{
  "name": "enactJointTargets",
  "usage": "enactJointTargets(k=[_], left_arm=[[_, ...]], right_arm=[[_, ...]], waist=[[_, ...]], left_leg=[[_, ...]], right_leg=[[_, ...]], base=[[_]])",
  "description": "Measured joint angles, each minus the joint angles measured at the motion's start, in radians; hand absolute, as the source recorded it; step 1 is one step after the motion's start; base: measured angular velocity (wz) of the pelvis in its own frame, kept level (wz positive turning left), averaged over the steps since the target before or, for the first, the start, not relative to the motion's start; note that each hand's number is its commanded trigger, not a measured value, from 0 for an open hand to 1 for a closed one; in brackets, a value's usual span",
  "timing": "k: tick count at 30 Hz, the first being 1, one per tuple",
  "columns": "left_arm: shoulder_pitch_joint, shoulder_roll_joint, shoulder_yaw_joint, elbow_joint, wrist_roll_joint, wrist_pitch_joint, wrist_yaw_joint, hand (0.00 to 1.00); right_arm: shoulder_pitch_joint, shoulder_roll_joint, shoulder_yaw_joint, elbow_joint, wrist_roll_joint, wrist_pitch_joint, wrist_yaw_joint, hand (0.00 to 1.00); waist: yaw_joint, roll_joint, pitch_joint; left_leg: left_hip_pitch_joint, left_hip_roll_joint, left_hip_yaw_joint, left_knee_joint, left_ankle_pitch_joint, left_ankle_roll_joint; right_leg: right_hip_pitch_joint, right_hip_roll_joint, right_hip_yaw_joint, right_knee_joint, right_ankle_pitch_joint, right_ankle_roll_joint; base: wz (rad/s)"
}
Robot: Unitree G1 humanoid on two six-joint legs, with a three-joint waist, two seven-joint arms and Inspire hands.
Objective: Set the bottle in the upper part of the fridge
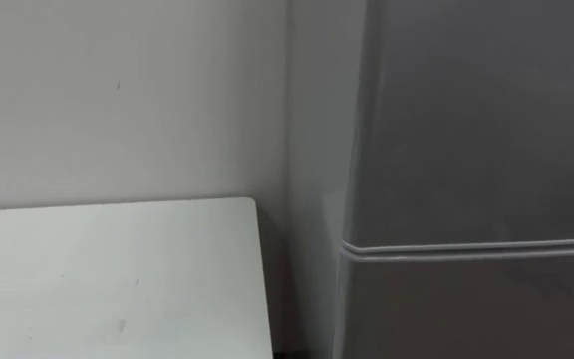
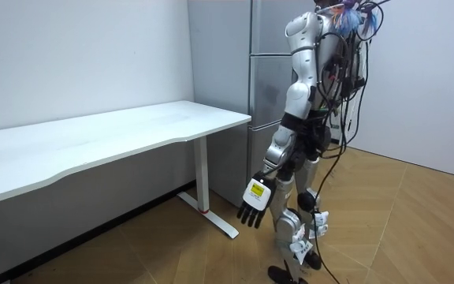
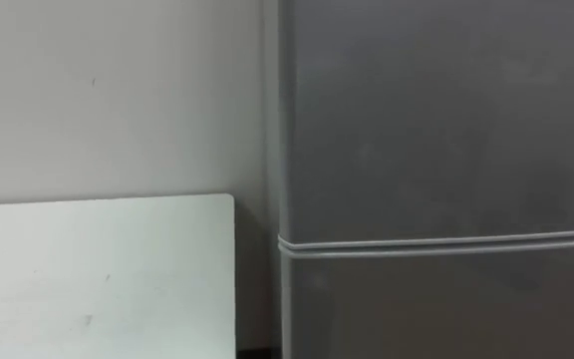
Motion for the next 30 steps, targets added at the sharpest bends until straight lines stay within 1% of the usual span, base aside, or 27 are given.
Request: enactJointTargets(k=[2,4,5,7,10,11,12,14,15,16,17,18,20,21,23,24,26,30], left_arm=[[0.000,-0.002,-0.002,-0.001,-0.001,-0.001,0.000,0.00],[-0.001,-0.007,-0.006,0.002,-0.002,-0.002,0.000,0.00],[-0.003,-0.011,-0.006,0.012,-0.001,-0.002,0.001,0.00],[0.000,-0.019,-0.009,0.016,-0.014,-0.001,0.005,0.00],[0.001,-0.034,-0.024,0.026,-0.047,-0.001,0.011,0.00],[0.002,-0.039,-0.025,0.028,-0.062,-0.001,0.011,0.00],[0.002,-0.041,-0.027,0.029,-0.062,-0.001,0.010,0.00],[0.000,-0.041,-0.042,0.040,-0.060,-0.003,0.011,0.00],[-0.003,-0.042,-0.047,0.048,-0.058,-0.003,0.011,0.00],[-0.003,-0.043,-0.057,0.054,-0.057,-0.002,0.011,0.00],[-0.002,-0.046,-0.061,0.051,-0.055,-0.002,0.009,0.00],[-0.003,-0.047,-0.061,0.051,-0.056,-0.002,0.008,0.00],[-0.005,-0.050,-0.062,0.051,-0.055,0.000,0.001,0.00],[-0.007,-0.050,-0.063,0.052,-0.055,0.001,-0.001,0.00],[-0.012,-0.049,-0.081,0.053,-0.056,0.007,-0.003,0.00],[-0.014,-0.048,-0.085,0.053,-0.055,0.010,-0.004,0.00],[-0.023,-0.045,-0.098,0.056,-0.056,0.015,-0.005,0.00],[-0.027,-0.041,-0.100,0.061,-0.051,0.023,-0.013,0.00]], right_arm=[[-0.001,0.021,0.035,0.087,0.001,-0.004,0.021,0.00],[0.008,0.038,0.062,0.135,-0.007,-0.004,0.032,0.00],[0.016,0.045,0.083,0.185,-0.017,-0.004,0.056,0.00],[0.019,0.049,0.127,0.267,-0.054,-0.003,0.090,0.00],[0.023,0.053,0.184,0.434,-0.100,0.001,0.154,0.00],[0.032,0.060,0.190,0.482,-0.119,0.003,0.182,0.00],[0.030,0.064,0.191,0.500,-0.134,0.003,0.197,0.00],[0.034,0.067,0.243,0.580,-0.178,0.007,0.265,0.00],[0.034,0.067,0.257,0.592,-0.191,0.015,0.281,0.00],[0.035,0.073,0.272,0.611,-0.244,0.028,0.315,0.00],[0.033,0.073,0.299,0.637,-0.302,0.035,0.352,0.00],[0.030,0.073,0.312,0.653,-0.328,0.038,0.371,0.00],[0.005,0.080,0.367,0.718,-0.412,0.053,0.446,0.00],[-0.002,0.081,0.381,0.731,-0.434,0.059,0.464,0.00],[-0.031,0.086,0.429,0.752,-0.509,0.087,0.524,0.00],[-0.038,0.087,0.439,0.753,-0.527,0.090,0.538,0.00],[-0.058,0.090,0.469,0.761,-0.569,0.101,0.587,0.00],[-0.091,0.089,0.505,0.768,-0.612,0.102,0.640,0.00]], waist=[[-0.004,0.002,-0.0009],[-0.003,0.005,-0.0006],[-0.004,0.008,-0.0006],[0.000,0.014,0.0018],[0.010,0.019,0.0010],[0.016,0.021,0.0008],[0.018,0.024,0.0011],[0.021,0.029,0.0021],[0.020,0.031,0.0021],[0.019,0.035,0.0022],[0.020,0.037,0.0023],[0.022,0.038,0.0022],[0.037,0.039,0.0019],[0.044,0.040,0.0021],[0.060,0.044,0.0021],[0.063,0.044,0.0023],[0.070,0.044,0.0026],[0.075,0.042,0.0033]], left_leg=[[0.000,-0.001,-0.003,0.001,0.000,0.000],[0.001,-0.002,-0.003,0.001,0.000,0.000],[0.002,-0.002,-0.003,0.001,0.000,0.000],[0.004,-0.003,0.000,0.001,0.000,0.000],[0.010,-0.001,-0.001,0.001,0.000,0.000],[0.013,-0.001,-0.001,0.001,0.000,0.000],[0.013,-0.001,-0.001,0.000,0.000,0.000],[0.016,-0.001,-0.002,0.000,0.000,0.000],[0.017,0.000,-0.001,0.000,0.000,0.000],[0.017,0.000,-0.001,0.001,0.000,0.000],[0.015,0.000,0.000,0.002,0.000,0.000],[0.014,0.000,0.000,0.002,0.000,0.000],[0.015,0.000,0.000,0.002,0.000,0.000],[0.015,0.000,0.000,0.002,0.000,0.000],[0.014,-0.001,-0.003,0.003,0.000,0.000],[0.012,-0.001,-0.004,0.005,0.000,0.000],[0.011,-0.001,-0.006,0.008,0.000,0.000],[0.007,-0.001,-0.009,0.011,0.000,0.000]], right_leg=[[0.001,0.000,0.003,0.001,-0.001,0.001],[-0.001,-0.002,0.004,0.002,-0.006,0.002],[0.000,-0.002,0.002,0.002,-0.006,0.003],[0.003,-0.003,0.000,0.003,-0.008,0.004],[0.005,-0.003,0.001,0.004,-0.010,0.004],[0.007,-0.004,0.002,0.005,-0.009,0.004],[0.008,-0.004,0.003,0.005,-0.010,0.004],[0.014,-0.004,0.002,0.003,-0.010,0.004],[0.015,-0.004,0.002,0.003,-0.010,0.004],[0.015,-0.004,0.002,0.003,-0.010,0.004],[0.015,-0.004,0.001,0.002,-0.010,0.004],[0.014,-0.004,-0.001,0.002,-0.010,0.004],[0.015,-0.003,-0.002,0.003,-0.009,0.003],[0.015,-0.003,-0.002,0.003,-0.009,0.003],[0.013,-0.003,-0.004,0.005,-0.009,0.003],[0.013,-0.003,-0.006,0.005,-0.009,0.003],[0.018,-0.007,-0.022,0.004,-0.009,0.003],[0.019,-0.008,-0.030,0.003,-0.009,0.003]], base=[[0.00],[0.05],[0.05],[0.05],[0.01],[0.00],[0.00],[0.00],[0.00],[0.00],[0.00],[0.06],[0.02],[0.00],[0.00],[0.09],[0.17],[0.08]])
